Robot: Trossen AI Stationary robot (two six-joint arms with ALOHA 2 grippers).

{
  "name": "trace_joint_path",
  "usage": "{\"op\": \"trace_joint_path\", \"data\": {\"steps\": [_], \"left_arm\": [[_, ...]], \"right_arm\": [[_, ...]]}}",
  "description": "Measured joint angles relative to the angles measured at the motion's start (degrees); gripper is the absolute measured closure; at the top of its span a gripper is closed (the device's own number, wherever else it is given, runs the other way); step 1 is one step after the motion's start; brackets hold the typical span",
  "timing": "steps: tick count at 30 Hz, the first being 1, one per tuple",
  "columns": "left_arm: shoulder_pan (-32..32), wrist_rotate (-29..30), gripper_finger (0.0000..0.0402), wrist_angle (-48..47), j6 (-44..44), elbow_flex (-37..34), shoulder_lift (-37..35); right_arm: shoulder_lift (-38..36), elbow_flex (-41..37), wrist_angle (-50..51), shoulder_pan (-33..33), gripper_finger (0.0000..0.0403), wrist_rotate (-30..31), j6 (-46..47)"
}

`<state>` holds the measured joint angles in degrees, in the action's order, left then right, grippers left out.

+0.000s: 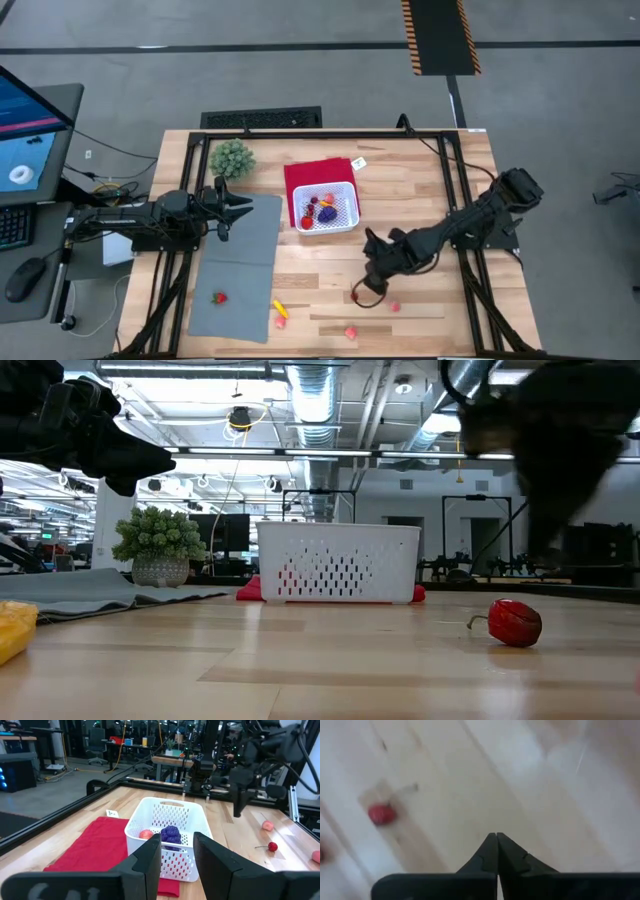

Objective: Pick and placing Produce into tupperware
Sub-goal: Put the blueberry into the white bin

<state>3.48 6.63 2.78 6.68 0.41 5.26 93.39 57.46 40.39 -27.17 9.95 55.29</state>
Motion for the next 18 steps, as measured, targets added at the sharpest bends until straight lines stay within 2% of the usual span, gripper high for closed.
{"op": "trace_joint_path", "data": {"steps": [4,9,14,18], "left_arm": [[0.0,0.0,0.0297,0.0,0.0,0.0,0.0],[0.0,0.0,0.0297,0.0,0.0,0.0,0.0],[0.0,0.0,0.0297,0.0,0.0,0.0,0.0],[0.0,0.0,0.0297,0.0,0.0,0.0,0.0]], "right_arm": [[-0.1,2.2,-0.1,2.3,0.0393,3.9,-7.3],[-3.8,3.7,-0.9,4.7,0.0381,7.5,-13.1],[-11.3,3.7,-2.6,6.2,0.0393,13.0,-19.5],[-18.2,3.7,-5.0,6.7,0.0386,17.6,-25.1]]}}
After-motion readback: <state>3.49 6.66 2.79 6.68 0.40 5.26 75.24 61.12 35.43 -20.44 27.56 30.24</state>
